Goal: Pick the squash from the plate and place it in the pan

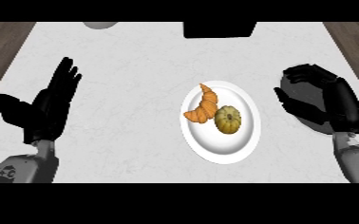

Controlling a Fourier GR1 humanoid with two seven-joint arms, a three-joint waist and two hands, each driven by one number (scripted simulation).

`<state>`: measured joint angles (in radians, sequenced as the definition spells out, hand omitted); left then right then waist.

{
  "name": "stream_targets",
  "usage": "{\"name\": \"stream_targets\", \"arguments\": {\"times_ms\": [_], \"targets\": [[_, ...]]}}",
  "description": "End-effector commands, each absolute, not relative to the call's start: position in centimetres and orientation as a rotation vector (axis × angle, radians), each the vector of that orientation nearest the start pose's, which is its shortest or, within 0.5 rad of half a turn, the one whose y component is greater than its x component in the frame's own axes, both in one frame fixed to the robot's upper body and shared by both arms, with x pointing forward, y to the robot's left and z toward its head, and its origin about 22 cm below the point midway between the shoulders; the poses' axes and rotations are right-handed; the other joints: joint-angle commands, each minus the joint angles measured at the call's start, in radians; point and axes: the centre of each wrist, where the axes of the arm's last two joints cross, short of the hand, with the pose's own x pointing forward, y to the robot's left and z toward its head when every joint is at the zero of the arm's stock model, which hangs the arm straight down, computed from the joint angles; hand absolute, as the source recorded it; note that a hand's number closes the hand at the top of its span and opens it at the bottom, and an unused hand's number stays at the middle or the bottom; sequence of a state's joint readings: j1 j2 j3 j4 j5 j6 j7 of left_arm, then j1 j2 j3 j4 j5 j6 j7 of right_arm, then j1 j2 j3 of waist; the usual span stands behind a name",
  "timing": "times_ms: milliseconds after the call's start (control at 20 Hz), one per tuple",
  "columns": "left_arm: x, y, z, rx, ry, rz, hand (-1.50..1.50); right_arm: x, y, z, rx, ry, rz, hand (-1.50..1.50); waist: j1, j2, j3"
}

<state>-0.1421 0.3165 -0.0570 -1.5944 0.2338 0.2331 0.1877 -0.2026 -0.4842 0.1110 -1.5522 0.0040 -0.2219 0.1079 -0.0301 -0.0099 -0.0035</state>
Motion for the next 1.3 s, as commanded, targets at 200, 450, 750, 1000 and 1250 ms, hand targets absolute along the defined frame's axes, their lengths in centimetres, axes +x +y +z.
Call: {"name": "stream_targets", "arguments": {"times_ms": [200,450,750,1000,1250], "targets": [[27.8,28.7,6.2,0.135,-1.523,0.064,0.00,23.2,-30.8,11.6,-0.659,-1.510,0.642,-1.50,0.011,0.006,0.002],[28.2,26.1,5.9,0.098,-1.522,0.048,0.00,25.1,-28.3,16.2,-0.647,-1.468,0.719,-1.50,0.032,0.010,0.003],[27.9,27.0,5.5,0.084,-1.539,0.016,0.00,27.6,-25.5,16.4,-0.738,-1.226,0.996,-1.50,0.056,0.014,0.001],[29.0,26.9,6.2,0.095,-1.520,0.024,0.00,31.0,-23.2,17.2,-0.657,-1.055,1.140,-1.50,0.060,0.016,0.002],[28.8,27.7,6.9,0.080,-1.531,0.021,0.00,32.2,-20.9,15.0,-0.536,-0.800,1.281,-1.50,0.060,0.014,0.002]]}}
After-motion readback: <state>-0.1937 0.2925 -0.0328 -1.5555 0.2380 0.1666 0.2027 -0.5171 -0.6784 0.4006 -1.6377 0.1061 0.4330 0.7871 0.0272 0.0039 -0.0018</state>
